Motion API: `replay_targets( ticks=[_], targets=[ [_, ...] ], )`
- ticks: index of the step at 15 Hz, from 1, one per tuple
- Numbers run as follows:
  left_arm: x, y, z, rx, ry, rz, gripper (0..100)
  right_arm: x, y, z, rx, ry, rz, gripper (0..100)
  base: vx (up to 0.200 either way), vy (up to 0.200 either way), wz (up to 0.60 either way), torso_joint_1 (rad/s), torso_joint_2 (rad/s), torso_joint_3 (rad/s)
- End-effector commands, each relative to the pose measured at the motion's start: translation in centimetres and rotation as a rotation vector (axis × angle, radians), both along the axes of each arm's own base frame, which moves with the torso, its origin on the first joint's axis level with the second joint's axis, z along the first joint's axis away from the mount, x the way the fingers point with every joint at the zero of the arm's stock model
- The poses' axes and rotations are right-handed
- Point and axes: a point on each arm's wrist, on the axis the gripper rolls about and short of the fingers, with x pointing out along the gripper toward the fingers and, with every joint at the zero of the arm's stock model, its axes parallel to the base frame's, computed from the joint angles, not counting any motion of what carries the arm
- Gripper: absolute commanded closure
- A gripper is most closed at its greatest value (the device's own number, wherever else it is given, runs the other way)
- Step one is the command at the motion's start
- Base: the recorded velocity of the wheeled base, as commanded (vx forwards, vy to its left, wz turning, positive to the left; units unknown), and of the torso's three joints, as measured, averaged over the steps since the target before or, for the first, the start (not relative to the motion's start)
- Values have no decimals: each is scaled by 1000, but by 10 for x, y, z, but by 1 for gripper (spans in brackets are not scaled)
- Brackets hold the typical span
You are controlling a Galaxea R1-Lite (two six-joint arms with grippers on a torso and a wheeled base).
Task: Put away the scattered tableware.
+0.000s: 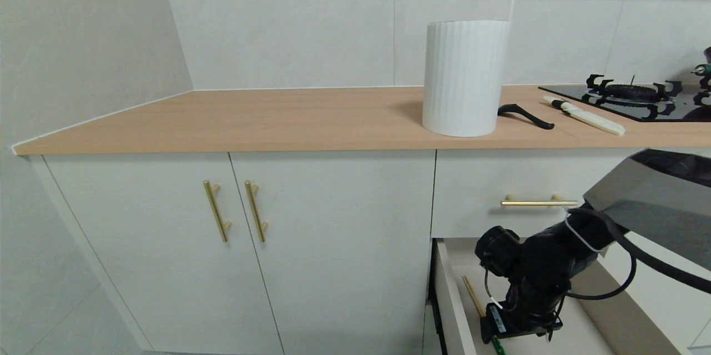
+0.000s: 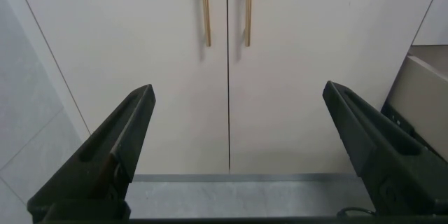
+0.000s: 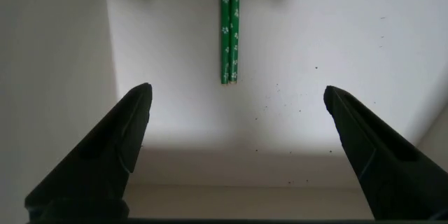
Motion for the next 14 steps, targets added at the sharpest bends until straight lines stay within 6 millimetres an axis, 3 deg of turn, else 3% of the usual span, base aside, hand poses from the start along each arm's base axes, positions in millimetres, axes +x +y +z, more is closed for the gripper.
replay_targets(
  ticks=[1,5,9,14],
  targets=[
    [0,0,0,0,0,0,0,-7,-9,43,57,-102,-23,0,0,0,0,0,0,0],
    [0,0,0,0,0,0,0,-19,-44,114,145,-311,-105,0,0,0,0,0,0,0],
    [0,0,0,0,0,0,0,-30,-69,160,195,-486,-163,0,0,0,0,0,0,0],
    [0,0,0,0,-1,0,0,-39,-79,175,188,-543,-149,0,0,0,0,0,0,0]
  ],
)
